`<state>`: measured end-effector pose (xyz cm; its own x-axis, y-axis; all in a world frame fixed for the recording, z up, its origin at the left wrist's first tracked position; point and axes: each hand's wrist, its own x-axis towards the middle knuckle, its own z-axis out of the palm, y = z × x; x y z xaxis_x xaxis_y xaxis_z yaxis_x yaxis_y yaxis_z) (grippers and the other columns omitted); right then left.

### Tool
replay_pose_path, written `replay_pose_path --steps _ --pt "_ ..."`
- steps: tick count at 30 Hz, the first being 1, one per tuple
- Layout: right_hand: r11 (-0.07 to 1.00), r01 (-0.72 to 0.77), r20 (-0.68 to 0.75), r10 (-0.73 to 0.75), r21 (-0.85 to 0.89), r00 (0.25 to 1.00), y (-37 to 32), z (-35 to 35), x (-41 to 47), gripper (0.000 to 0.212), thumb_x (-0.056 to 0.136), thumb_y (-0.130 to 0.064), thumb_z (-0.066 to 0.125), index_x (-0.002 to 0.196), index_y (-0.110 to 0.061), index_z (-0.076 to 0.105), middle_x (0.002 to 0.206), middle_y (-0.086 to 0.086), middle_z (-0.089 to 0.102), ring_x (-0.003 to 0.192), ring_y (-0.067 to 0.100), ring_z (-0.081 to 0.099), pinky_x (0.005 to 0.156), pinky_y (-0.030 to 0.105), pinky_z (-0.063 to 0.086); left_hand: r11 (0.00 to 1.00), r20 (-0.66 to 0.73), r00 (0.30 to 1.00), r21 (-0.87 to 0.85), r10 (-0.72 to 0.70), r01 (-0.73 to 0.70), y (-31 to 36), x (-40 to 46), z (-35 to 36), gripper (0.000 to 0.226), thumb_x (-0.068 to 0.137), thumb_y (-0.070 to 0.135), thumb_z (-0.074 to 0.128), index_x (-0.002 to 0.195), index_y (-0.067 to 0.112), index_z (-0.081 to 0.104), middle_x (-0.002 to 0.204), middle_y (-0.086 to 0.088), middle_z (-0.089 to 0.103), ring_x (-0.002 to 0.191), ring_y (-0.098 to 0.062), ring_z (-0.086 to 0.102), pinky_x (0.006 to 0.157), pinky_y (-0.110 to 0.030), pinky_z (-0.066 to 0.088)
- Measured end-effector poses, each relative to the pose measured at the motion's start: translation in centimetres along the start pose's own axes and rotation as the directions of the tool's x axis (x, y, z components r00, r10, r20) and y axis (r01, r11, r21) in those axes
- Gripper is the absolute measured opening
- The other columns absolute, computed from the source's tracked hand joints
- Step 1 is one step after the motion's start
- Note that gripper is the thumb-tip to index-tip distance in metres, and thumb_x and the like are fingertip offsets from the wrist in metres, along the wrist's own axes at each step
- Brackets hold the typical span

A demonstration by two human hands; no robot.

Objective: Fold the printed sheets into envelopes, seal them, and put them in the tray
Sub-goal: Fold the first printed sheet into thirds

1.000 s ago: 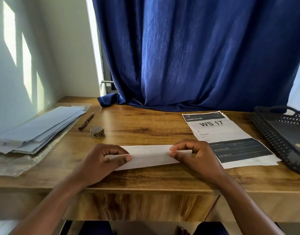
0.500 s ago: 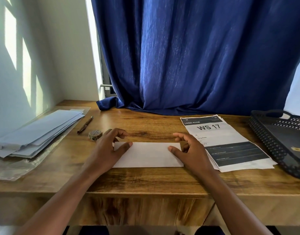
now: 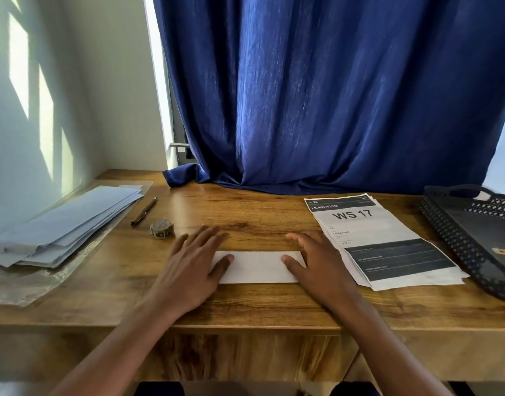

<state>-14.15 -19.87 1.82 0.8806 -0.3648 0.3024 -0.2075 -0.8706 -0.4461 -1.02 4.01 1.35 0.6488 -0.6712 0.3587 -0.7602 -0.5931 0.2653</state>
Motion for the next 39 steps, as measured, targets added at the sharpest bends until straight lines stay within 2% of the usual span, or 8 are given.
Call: replay_pose_path --steps 3,7,10,17,25,29,33,39 --pt "0.980 0.127 -0.030 -0.134 -0.155 0.991 -2.3 0.5 -0.5 0.055 0.102 -0.051 0.031 0.154 -0.032 0.038 0.161 -0.009 0.035 0.149 0.010 0.027 0.121 0.036 0.023 0.993 0.089 0.993 0.085 0.077 -0.084 2.2 -0.5 0.6 0.066 0.104 0.060 0.017 0.164 0.032 0.010 0.169 0.012 -0.004 0.157 -0.010 -0.014 0.128 -0.043 -0.007" --pt "0.960 0.235 0.209 -0.201 -0.153 0.957 -4.9 2.8 -1.5 0.074 0.095 -0.057 0.005 0.162 -0.028 0.012 0.171 -0.007 0.011 0.156 0.009 -0.001 0.124 0.040 -0.002 0.986 0.275 0.956 0.100 0.103 -0.136 3.5 -0.7 1.3 0.066 0.107 0.046 0.023 0.163 0.032 -0.010 0.170 0.010 -0.015 0.154 -0.012 -0.024 0.127 -0.045 -0.012" --pt "0.964 0.219 0.336 -0.158 -0.152 0.929 -4.5 4.1 -1.6 0.075 0.096 -0.060 0.004 0.163 -0.027 -0.001 0.172 -0.007 0.002 0.155 0.006 -0.009 0.125 0.038 -0.007 0.985 0.351 0.932 0.102 0.093 -0.137 3.3 -0.5 1.4 0.067 0.107 0.039 0.026 0.161 0.035 -0.014 0.170 0.011 -0.015 0.154 -0.009 -0.023 0.126 -0.041 -0.014" --pt "0.965 0.157 0.356 -0.074 -0.209 0.932 -2.7 3.1 -1.7 0.103 0.079 -0.089 -0.010 0.162 -0.029 -0.003 0.170 -0.011 -0.005 0.155 0.006 -0.009 0.123 0.034 -0.007 0.987 0.370 0.928 0.158 -0.031 -0.030 1.5 -0.8 1.2 0.065 0.105 0.059 0.009 0.162 0.033 -0.011 0.167 0.016 -0.017 0.153 -0.004 -0.022 0.128 -0.039 -0.010" --pt "0.956 0.127 0.350 -0.027 -0.266 0.937 -1.8 2.0 -2.1 0.090 0.092 -0.081 0.009 0.162 -0.027 -0.008 0.169 -0.007 -0.016 0.156 0.011 -0.014 0.127 0.038 -0.004 0.986 0.346 0.931 0.153 -0.117 0.067 -0.6 -1.6 0.5 0.066 0.103 0.063 0.007 0.160 0.037 -0.012 0.166 0.018 -0.019 0.150 -0.003 -0.026 0.127 -0.040 -0.013" --pt "0.908 0.283 0.282 -0.196 -0.310 0.939 -2.3 1.5 -2.3 0.080 0.099 -0.070 0.017 0.161 -0.027 -0.011 0.165 -0.010 -0.029 0.151 0.010 -0.027 0.126 0.045 -0.006 0.989 0.353 0.934 0.146 -0.060 0.008 -0.6 -1.8 0.1 0.067 0.103 0.064 0.009 0.161 0.038 -0.010 0.166 0.020 -0.020 0.150 -0.006 -0.030 0.127 -0.045 -0.013" --pt "0.928 0.349 0.391 -0.276 -0.130 0.878 -3.7 2.3 -3.3 0.080 0.096 -0.075 0.011 0.161 -0.032 -0.008 0.166 -0.014 -0.019 0.151 0.001 -0.021 0.127 0.040 -0.003 0.991 0.352 0.935 0.137 -0.046 -0.003 -0.6 -1.8 -0.1 0.067 0.104 0.064 0.014 0.162 0.039 -0.007 0.166 0.019 -0.020 0.150 -0.007 -0.031 0.127 -0.046 -0.013" --pt "0.902 0.366 0.365 -0.269 -0.230 0.891 -3.8 1.8 -5.5 0.105 0.080 -0.097 0.014 0.162 -0.033 0.005 0.171 -0.009 0.007 0.157 0.011 0.002 0.124 0.039 -0.001 0.989 0.231 0.964 -0.043 -0.131 0.145 -0.8 -2.4 -0.1 0.076 0.095 0.075 0.008 0.163 0.041 0.004 0.170 0.016 -0.005 0.154 0.000 -0.014 0.126 -0.031 -0.006"
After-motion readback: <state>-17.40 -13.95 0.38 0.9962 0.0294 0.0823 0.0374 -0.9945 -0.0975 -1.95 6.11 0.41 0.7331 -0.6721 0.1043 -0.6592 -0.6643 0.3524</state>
